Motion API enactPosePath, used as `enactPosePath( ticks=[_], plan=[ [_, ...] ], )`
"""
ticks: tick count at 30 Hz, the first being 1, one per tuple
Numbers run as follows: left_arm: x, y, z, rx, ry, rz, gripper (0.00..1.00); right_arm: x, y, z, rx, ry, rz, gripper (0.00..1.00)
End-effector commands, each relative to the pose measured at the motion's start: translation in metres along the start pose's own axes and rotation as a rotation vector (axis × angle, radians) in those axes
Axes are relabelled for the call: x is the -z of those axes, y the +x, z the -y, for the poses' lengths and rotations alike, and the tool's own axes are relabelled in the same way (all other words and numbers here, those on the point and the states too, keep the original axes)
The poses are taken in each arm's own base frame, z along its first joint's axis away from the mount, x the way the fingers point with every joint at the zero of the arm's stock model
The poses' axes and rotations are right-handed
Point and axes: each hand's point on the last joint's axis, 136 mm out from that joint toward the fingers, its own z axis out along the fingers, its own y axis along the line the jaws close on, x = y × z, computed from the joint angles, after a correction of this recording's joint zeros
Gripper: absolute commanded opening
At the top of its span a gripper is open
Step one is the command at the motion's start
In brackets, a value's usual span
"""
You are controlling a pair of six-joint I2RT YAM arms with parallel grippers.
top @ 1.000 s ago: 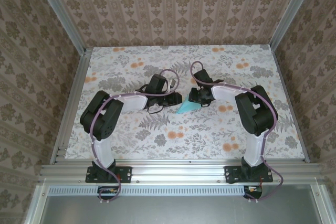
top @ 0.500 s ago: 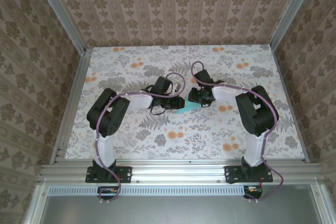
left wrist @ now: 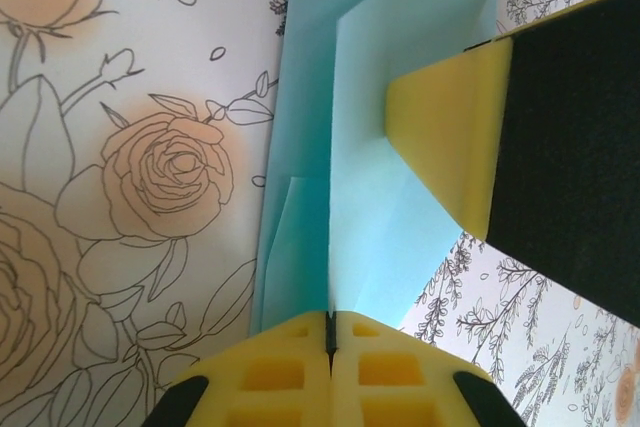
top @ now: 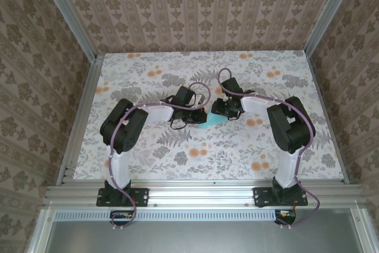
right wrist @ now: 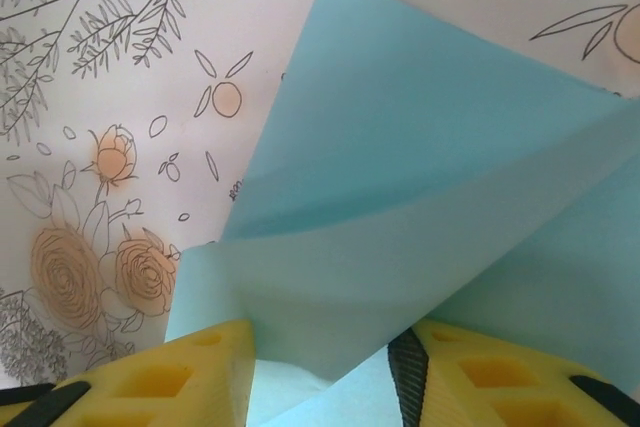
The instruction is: Fold a paper plane with a square sheet of paper (pick it up from the middle)
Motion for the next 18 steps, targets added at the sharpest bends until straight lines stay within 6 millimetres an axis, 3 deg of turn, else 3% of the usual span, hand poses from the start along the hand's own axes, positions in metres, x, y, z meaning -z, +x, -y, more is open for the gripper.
enactPosePath(
  ticks=[1,5,9,18],
  plan=[
    [-0.005,0.002,0.004,0.016,-0.004,-0.019,0.03,0.02,-0.003,-0.004,-0.004,-0.026,-0.003,0.47],
    [-0.007,0.006,0.007,0.065,-0.023,-0.026,0.01,0.045,-0.011,-0.016,-0.005,-0.063,0.028,0.52],
    [-0.007,0.006,0.015,0.074,-0.037,-0.013,0.01,0.058,-0.006,-0.01,-0.041,-0.042,0.039,0.54],
    [-0.013,0.012,0.024,0.184,0.019,-0.048,0.0,0.051,0.012,0.008,-0.131,-0.014,0.038,0.5]
  ],
)
